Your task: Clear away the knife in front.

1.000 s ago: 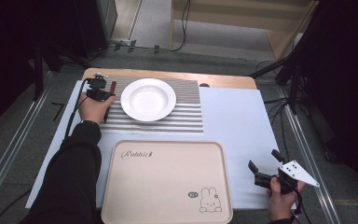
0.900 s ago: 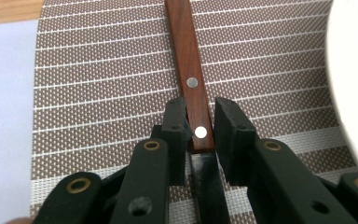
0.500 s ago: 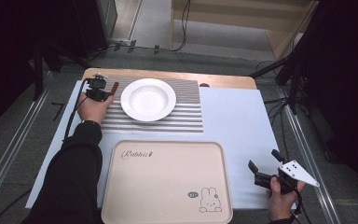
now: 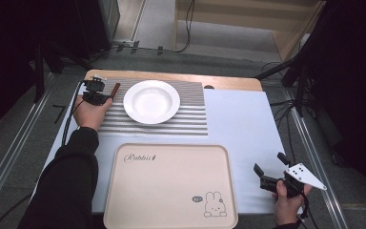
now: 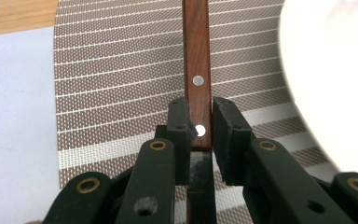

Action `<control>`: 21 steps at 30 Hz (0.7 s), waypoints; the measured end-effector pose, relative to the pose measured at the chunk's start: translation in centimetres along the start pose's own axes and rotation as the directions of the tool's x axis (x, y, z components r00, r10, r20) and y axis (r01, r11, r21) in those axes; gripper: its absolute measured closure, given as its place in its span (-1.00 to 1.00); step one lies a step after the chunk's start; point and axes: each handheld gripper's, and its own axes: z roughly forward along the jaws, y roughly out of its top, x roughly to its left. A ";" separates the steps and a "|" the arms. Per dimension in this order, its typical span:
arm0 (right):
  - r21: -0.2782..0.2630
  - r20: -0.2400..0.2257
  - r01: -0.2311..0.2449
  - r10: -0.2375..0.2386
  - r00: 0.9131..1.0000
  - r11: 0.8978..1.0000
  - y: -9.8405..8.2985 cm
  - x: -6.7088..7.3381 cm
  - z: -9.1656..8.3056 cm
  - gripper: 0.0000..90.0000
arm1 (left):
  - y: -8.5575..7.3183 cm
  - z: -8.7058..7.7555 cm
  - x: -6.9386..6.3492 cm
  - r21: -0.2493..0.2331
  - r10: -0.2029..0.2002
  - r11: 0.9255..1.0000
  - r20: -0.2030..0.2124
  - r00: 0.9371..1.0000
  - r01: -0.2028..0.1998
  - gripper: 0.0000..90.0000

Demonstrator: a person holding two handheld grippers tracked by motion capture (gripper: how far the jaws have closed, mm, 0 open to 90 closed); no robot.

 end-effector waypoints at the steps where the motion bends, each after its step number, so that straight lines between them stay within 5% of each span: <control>1: 0.000 -0.001 0.000 0.000 1.000 1.000 0.0 0.0 0.0 -1.00 | -0.1 -0.2 -0.1 -0.004 -0.001 1.000 0.004 1.000 0.001 0.72; 21: 0.014 0.001 -0.001 0.001 1.000 1.000 0.0 0.1 0.1 -1.00 | -2.6 -5.0 -0.4 -0.042 0.054 0.998 0.101 0.993 -0.050 0.72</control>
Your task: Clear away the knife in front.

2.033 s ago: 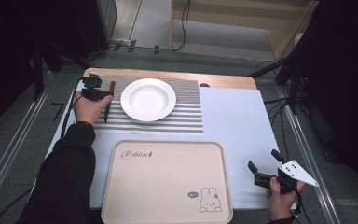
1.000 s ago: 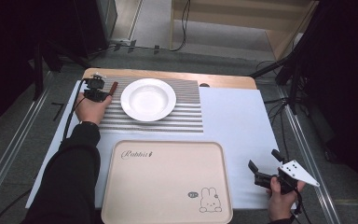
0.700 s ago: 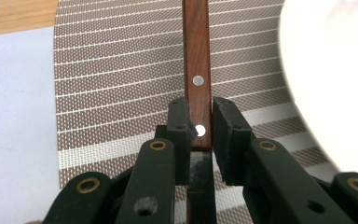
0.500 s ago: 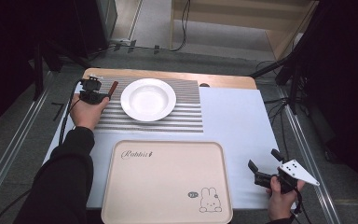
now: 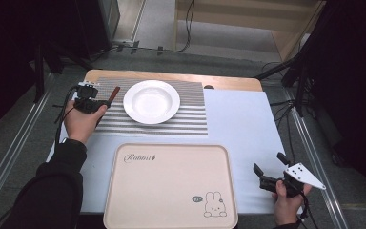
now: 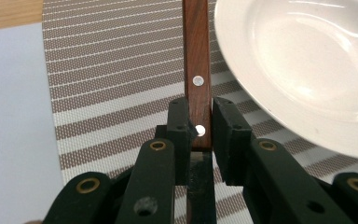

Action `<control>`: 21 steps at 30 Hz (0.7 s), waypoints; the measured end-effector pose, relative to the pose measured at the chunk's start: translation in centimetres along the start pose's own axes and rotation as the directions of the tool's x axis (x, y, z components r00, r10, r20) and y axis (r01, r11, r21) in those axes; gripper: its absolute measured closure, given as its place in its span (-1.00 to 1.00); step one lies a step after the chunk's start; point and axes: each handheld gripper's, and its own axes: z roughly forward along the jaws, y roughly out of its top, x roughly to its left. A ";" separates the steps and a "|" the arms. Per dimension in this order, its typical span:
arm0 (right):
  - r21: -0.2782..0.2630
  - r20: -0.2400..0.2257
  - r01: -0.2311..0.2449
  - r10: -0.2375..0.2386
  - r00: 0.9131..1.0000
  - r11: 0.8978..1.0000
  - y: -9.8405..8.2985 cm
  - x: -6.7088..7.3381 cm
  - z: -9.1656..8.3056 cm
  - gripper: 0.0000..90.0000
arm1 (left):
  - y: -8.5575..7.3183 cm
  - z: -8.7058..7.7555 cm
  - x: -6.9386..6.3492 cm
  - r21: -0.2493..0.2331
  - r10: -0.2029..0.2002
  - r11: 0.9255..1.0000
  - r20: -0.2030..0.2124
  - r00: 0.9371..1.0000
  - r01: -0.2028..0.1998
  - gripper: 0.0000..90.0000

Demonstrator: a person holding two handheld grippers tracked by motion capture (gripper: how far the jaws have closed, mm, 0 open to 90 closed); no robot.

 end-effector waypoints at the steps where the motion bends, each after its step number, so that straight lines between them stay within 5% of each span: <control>1: 0.002 -0.001 0.000 0.000 1.000 1.000 0.0 0.0 0.0 -1.00 | -0.1 -0.2 0.0 -0.003 0.001 1.000 0.004 1.000 -0.001 0.72; 21: 0.004 -0.002 0.006 -0.006 1.000 1.000 0.0 0.0 0.1 -1.00 | -3.1 -3.7 -2.9 -0.034 0.077 0.997 0.055 0.995 -0.076 0.72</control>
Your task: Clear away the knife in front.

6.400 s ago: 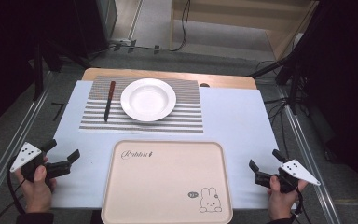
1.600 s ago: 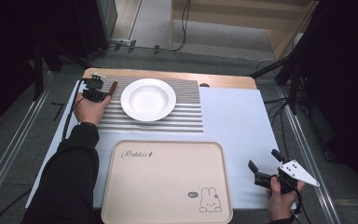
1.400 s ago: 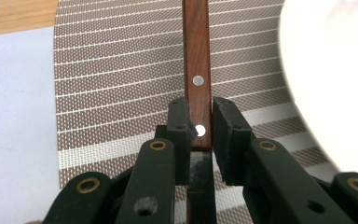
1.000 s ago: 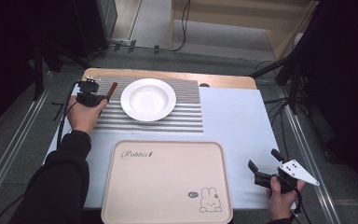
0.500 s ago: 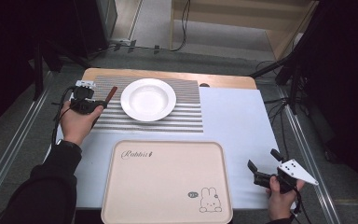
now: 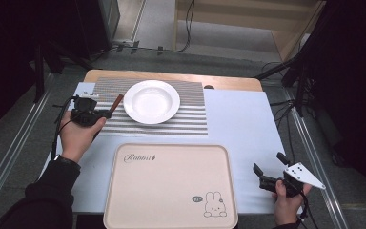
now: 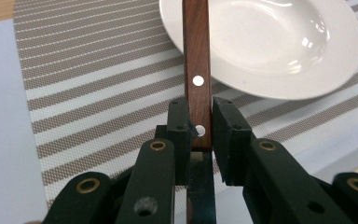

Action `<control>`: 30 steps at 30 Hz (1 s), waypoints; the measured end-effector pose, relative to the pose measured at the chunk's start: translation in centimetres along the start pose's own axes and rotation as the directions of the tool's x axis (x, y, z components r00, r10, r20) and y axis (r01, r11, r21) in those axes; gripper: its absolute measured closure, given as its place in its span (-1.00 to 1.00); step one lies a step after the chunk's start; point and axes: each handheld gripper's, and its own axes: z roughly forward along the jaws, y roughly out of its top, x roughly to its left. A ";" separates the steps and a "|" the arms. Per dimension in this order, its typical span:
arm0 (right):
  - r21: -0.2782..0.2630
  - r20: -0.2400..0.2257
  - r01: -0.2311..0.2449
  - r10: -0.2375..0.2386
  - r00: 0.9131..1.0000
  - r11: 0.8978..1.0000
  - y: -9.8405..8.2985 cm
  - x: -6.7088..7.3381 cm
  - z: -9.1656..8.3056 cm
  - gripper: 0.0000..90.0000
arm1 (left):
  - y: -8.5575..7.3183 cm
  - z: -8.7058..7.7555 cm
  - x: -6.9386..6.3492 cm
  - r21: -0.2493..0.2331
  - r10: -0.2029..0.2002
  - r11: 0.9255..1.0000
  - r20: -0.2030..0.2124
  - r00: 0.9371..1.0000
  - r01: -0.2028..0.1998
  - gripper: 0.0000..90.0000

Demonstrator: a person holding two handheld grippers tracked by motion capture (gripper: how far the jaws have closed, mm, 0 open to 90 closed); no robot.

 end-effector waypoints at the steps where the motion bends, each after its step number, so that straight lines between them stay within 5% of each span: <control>1: 0.000 0.000 0.002 -0.002 1.000 1.000 0.0 0.0 0.0 -1.00 | -0.2 -0.1 -0.3 -0.007 0.003 1.000 -0.003 1.000 -0.003 0.72; 30: -0.002 -0.004 0.001 -0.001 1.000 1.000 0.0 0.0 0.0 -1.00 | -4.9 -2.6 -5.4 -0.033 0.072 0.997 0.079 0.994 -0.069 0.72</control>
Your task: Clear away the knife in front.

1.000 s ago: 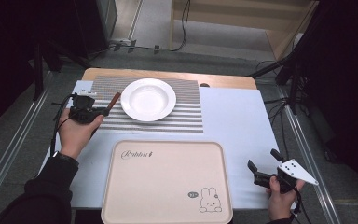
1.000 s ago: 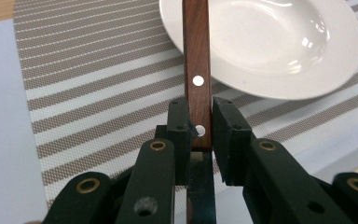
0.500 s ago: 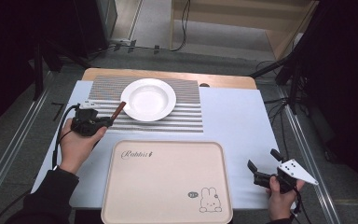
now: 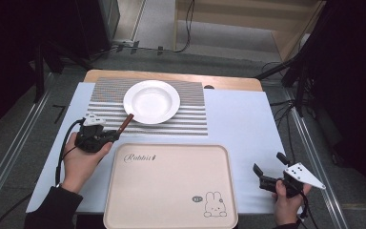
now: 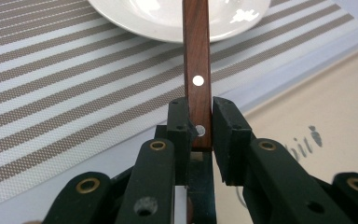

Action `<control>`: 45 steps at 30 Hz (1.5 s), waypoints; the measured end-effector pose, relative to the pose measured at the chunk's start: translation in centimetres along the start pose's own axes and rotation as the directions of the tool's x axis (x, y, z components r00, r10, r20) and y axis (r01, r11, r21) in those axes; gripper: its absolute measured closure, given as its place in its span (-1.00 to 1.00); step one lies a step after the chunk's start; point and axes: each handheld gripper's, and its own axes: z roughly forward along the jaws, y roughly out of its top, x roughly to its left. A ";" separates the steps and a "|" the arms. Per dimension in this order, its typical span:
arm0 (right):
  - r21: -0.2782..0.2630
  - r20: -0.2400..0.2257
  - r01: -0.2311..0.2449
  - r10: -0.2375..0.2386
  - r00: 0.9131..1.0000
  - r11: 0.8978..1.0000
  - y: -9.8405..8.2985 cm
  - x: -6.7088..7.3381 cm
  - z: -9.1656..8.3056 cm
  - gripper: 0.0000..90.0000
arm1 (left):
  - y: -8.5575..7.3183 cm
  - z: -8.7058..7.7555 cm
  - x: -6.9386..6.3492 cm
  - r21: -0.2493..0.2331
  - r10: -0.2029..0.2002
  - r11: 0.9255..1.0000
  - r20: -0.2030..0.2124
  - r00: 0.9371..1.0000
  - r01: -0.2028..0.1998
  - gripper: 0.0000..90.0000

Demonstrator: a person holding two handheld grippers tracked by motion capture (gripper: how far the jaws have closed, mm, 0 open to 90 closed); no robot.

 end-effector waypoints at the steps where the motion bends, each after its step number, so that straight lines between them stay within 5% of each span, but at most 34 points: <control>1: 0.001 0.000 0.001 -0.001 1.000 1.000 0.0 0.0 0.0 -1.00 | -0.1 -0.1 -0.2 0.001 0.005 1.000 0.004 1.000 -0.005 0.72; 26: 0.002 -0.003 0.002 -0.002 1.000 1.000 0.0 0.0 0.0 -1.00 | -3.5 -2.8 -5.9 -0.051 0.027 0.998 0.118 0.993 -0.021 0.72; 45: 0.005 0.000 0.005 -0.005 1.000 1.000 0.0 0.0 0.0 -1.00 | -7.6 -1.2 -8.4 -0.017 -0.033 0.999 0.150 0.988 0.036 0.72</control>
